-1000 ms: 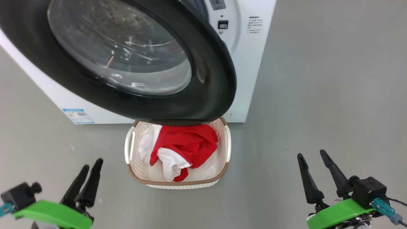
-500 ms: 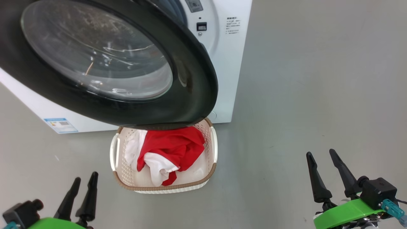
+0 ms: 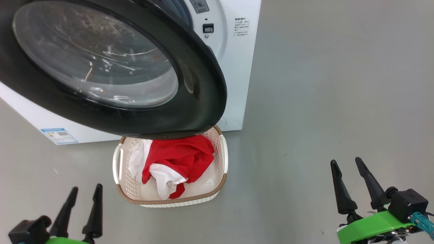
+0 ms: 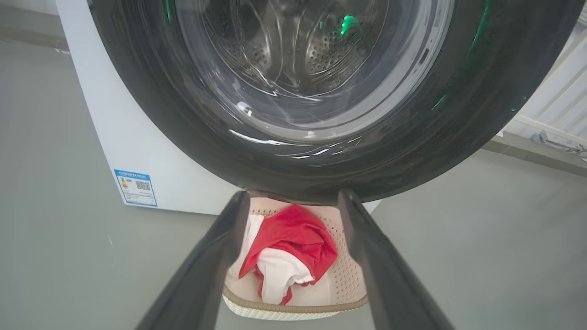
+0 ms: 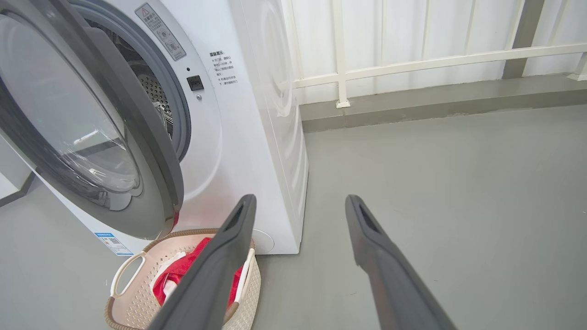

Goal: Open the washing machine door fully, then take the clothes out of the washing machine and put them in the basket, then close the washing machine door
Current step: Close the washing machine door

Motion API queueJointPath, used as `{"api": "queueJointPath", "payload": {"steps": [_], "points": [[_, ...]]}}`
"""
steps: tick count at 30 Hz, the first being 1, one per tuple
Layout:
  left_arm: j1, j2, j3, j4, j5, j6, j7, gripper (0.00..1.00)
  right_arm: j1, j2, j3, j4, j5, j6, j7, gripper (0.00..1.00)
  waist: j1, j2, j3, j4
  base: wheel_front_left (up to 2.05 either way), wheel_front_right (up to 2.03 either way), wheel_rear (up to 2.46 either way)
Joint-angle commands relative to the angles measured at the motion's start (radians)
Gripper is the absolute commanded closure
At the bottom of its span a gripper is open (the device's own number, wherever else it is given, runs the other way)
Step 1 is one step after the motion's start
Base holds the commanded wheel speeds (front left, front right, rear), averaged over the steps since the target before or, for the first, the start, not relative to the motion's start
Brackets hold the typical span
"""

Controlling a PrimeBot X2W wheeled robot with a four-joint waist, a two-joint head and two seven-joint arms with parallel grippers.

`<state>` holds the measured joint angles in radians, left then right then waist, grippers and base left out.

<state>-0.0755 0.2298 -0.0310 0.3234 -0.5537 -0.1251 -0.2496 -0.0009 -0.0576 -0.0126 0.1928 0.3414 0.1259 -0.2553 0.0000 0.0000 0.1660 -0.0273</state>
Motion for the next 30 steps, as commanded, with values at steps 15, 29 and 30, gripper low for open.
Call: {"api": "queueJointPath", "payload": {"steps": [15,29,30], "points": [[0.037,-0.066,0.148,-0.108,0.23,-0.006,-0.012,0.0,-0.005,-0.003,0.014,-0.032,-0.006,0.005,-0.006,0.0,0.0,0.0,-0.007,0.0,0.0,0.0,0.0],[0.047,-0.091,0.16,-0.107,0.257,-0.006,-0.012,0.0,-0.005,-0.001,0.022,-0.021,-0.006,0.005,-0.006,0.0,0.0,0.0,-0.009,0.003,0.0,0.0,0.0],[0.046,-0.091,0.16,-0.108,0.258,-0.006,-0.012,0.0,-0.005,-0.001,0.021,-0.021,-0.006,0.005,-0.006,0.0,0.0,0.0,-0.008,0.004,0.0,0.0,0.0]]}}
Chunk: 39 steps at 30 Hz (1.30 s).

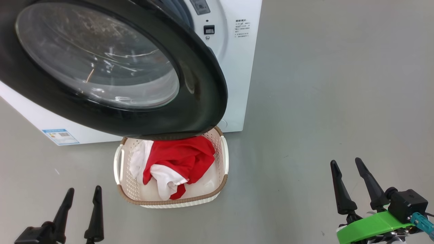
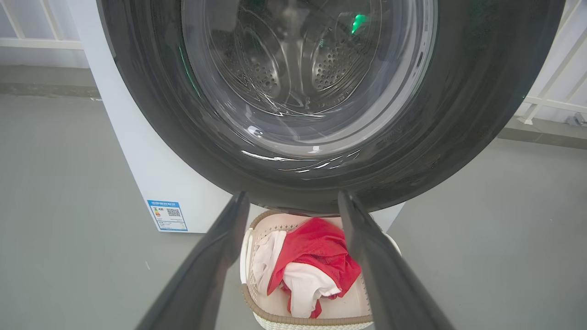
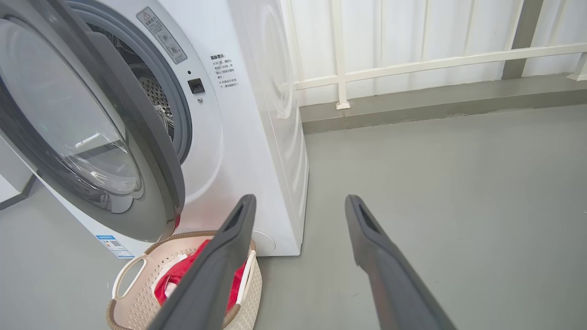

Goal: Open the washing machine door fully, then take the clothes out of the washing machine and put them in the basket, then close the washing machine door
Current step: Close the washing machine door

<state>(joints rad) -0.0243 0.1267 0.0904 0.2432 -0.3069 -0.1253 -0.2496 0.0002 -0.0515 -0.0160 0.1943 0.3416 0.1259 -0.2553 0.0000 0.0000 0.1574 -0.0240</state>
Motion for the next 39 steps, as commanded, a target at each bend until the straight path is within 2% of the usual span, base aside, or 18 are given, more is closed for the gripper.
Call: {"api": "queueJointPath", "payload": {"steps": [1,7,8,10,11,19,25,31,32,39], "points": [[-0.007,0.012,0.039,-0.029,0.012,-0.005,-0.012,0.0,-0.007,-0.007,0.025,-0.023,-0.006,0.005,-0.006,0.0,0.0,0.0,0.001,0.001,0.0,0.0,0.0],[-0.01,0.009,0.038,-0.036,0.013,-0.005,-0.012,0.0,-0.008,-0.008,0.032,-0.023,-0.005,0.005,-0.006,0.0,0.0,0.0,0.0,0.008,0.0,0.0,0.0],[-0.01,0.009,0.036,-0.037,0.014,-0.005,-0.012,0.0,-0.009,-0.008,0.037,-0.022,-0.003,0.005,-0.006,0.04,0.0,0.0,0.0,0.01,0.0,0.0,0.0],[-0.011,0.006,0.033,-0.039,0.015,-0.005,-0.012,0.0,-0.012,-0.008,0.051,-0.02,0.001,0.005,-0.006,0.71,0.0,0.0,0.0,0.016,0.0,0.0,0.0],[-0.012,0.004,0.031,-0.04,0.016,-0.005,-0.012,0.0,-0.015,-0.009,0.06,-0.018,0.003,0.005,-0.006,1.0,0.0,0.0,0.0,0.02,0.0,0.0,0.0],[-0.02,-0.019,0.01,-0.05,0.012,-0.005,-0.012,0.0,-0.092,-0.013,0.153,0.003,0.013,0.005,-0.006,1.0,0.0,0.0,0.009,0.082,0.0,0.0,0.0],[-0.035,-0.041,-0.023,-0.063,0.01,-0.005,-0.012,0.0,-0.236,-0.015,0.241,0.039,0.024,0.005,-0.006,1.0,0.0,0.0,0.032,0.16,0.0,0.0,0.0],[-0.063,-0.055,-0.057,-0.065,0.002,-0.005,-0.012,0.0,-0.368,-0.015,0.279,0.092,0.027,0.005,-0.006,0.98,0.0,0.0,0.075,0.224,0.0,0.0,0.0],[-0.068,-0.057,-0.062,-0.066,0.0,-0.005,-0.012,0.0,-0.387,-0.017,0.286,0.102,0.027,0.005,-0.006,1.0,0.0,0.0,0.082,0.233,0.0,0.0,0.0],[-0.092,-0.067,-0.08,-0.073,-0.01,-0.005,-0.012,0.0,-0.477,-0.029,0.299,0.152,0.036,0.005,-0.006,1.0,0.0,0.0,0.122,0.276,0.0,0.0,0.0]]}}
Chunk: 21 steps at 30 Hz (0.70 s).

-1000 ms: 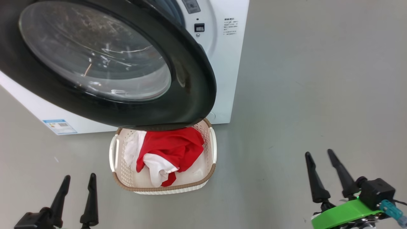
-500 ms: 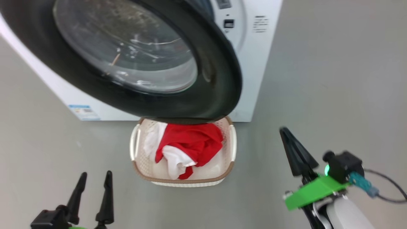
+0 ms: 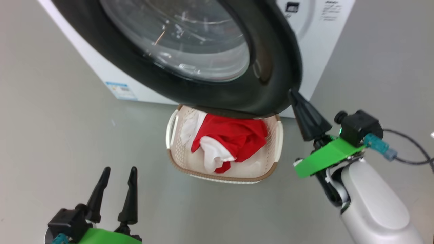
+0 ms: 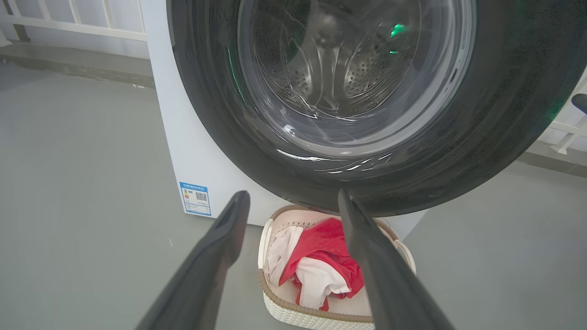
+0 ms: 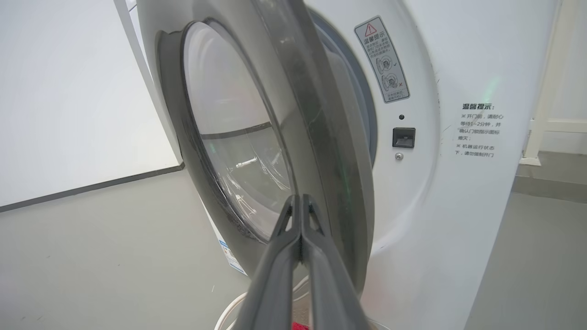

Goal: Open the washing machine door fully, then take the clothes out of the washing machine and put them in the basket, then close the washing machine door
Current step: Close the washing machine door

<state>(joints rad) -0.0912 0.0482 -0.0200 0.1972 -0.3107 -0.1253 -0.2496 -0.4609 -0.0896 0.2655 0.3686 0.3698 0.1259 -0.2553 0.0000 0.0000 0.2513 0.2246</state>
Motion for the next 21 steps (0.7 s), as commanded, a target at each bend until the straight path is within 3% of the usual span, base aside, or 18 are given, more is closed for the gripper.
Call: {"api": "queueJointPath", "payload": {"steps": [1,21], "points": [[-0.028,0.01,0.029,-0.027,-0.007,-0.005,-0.012,0.0,-0.027,0.006,0.016,-0.018,0.008,0.005,-0.006,1.0,0.0,0.0,0.034,0.032,0.0,0.0,0.0],[-0.136,0.002,-0.044,-0.062,-0.067,-0.005,-0.012,0.0,-0.18,-0.053,-0.097,-0.02,-0.021,0.005,-0.006,1.0,0.0,0.0,0.187,0.103,0.0,0.0,0.0]]}}
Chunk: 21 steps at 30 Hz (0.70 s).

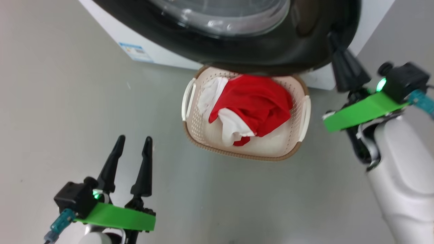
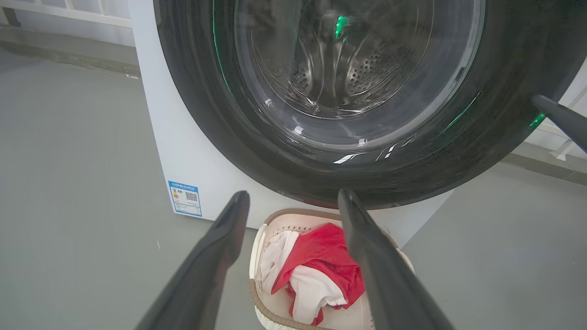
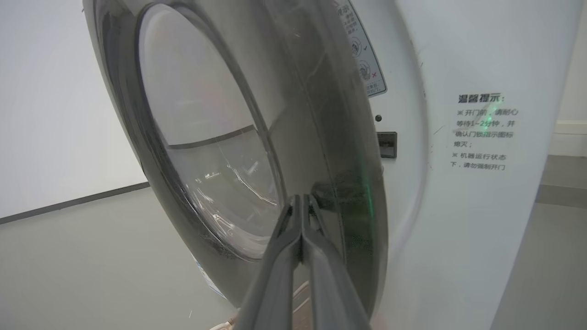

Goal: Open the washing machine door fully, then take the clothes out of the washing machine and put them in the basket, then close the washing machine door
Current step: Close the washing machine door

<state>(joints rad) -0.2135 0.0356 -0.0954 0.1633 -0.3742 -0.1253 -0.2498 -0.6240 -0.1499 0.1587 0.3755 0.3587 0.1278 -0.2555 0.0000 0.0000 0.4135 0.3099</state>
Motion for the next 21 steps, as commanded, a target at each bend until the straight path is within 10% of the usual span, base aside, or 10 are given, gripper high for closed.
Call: {"api": "queueJointPath", "payload": {"steps": [1,21], "points": [[-0.018,0.015,0.027,-0.03,-0.007,-0.005,-0.012,0.0,-0.028,0.004,0.004,-0.028,-0.012,0.003,-0.006,1.0,0.0,0.0,0.033,0.022,0.0,0.0,0.0],[-0.074,0.015,0.005,-0.055,-0.04,-0.005,-0.012,0.0,-0.205,-0.026,-0.1,-0.05,-0.042,0.003,-0.006,1.0,0.0,0.0,0.127,0.06,0.0,0.0,0.0]]}}
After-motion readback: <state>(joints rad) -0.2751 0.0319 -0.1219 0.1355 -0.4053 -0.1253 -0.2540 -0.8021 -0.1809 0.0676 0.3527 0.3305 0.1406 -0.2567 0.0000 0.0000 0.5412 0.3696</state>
